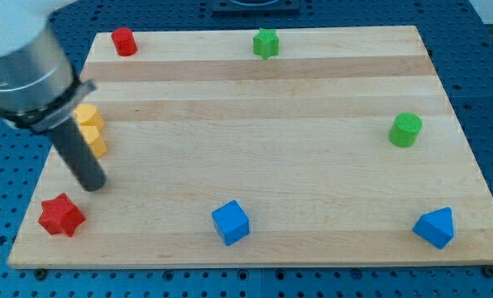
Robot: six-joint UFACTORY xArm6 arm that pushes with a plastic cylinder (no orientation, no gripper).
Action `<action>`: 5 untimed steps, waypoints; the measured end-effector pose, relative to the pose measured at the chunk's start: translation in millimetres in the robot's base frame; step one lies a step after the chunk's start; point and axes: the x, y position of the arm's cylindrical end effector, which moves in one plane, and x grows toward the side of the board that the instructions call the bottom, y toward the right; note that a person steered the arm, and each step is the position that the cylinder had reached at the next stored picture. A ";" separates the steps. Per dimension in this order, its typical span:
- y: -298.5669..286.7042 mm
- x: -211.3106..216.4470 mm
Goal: Put the red star diagonally to blue cube
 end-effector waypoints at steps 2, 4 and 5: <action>-59.5 15.8; -47.6 75.1; -15.5 93.5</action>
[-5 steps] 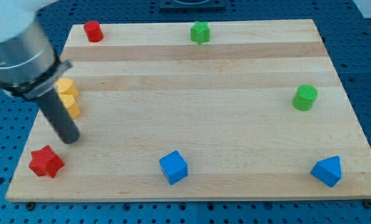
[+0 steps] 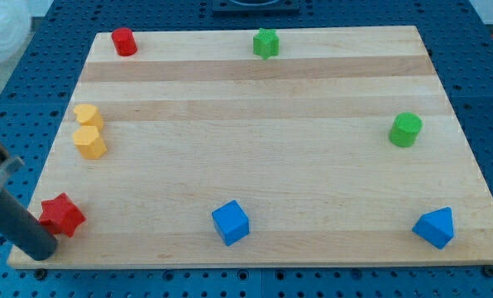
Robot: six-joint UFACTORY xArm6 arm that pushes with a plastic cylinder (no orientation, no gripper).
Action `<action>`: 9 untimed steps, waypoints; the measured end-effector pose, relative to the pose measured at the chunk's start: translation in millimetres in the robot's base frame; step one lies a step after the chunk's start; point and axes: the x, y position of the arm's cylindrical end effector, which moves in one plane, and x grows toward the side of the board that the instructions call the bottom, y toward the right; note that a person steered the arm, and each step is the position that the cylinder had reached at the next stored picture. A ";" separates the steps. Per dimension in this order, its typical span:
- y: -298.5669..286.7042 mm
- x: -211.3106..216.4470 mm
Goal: Put the red star diagonally to blue cube
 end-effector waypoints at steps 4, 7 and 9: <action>-3.6 -20.4; 26.9 -31.8; -26.8 -65.9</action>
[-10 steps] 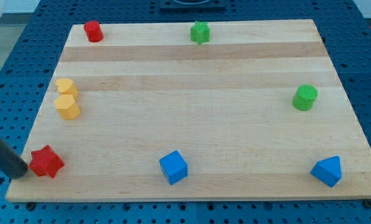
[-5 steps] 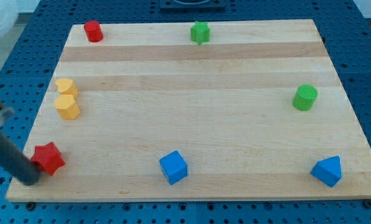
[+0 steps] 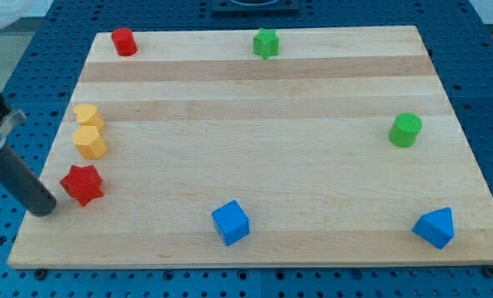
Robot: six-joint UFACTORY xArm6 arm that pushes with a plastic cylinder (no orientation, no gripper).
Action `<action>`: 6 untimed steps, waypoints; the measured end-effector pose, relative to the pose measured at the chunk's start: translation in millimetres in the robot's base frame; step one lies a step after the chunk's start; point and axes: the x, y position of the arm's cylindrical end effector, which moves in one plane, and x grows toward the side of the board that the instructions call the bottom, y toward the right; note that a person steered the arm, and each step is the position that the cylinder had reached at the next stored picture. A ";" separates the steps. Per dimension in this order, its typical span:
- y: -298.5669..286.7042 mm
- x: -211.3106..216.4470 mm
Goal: Put the red star diagonally to blue cube
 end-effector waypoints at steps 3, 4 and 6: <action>119.1 -46.0; 147.5 -47.2; 157.6 -5.7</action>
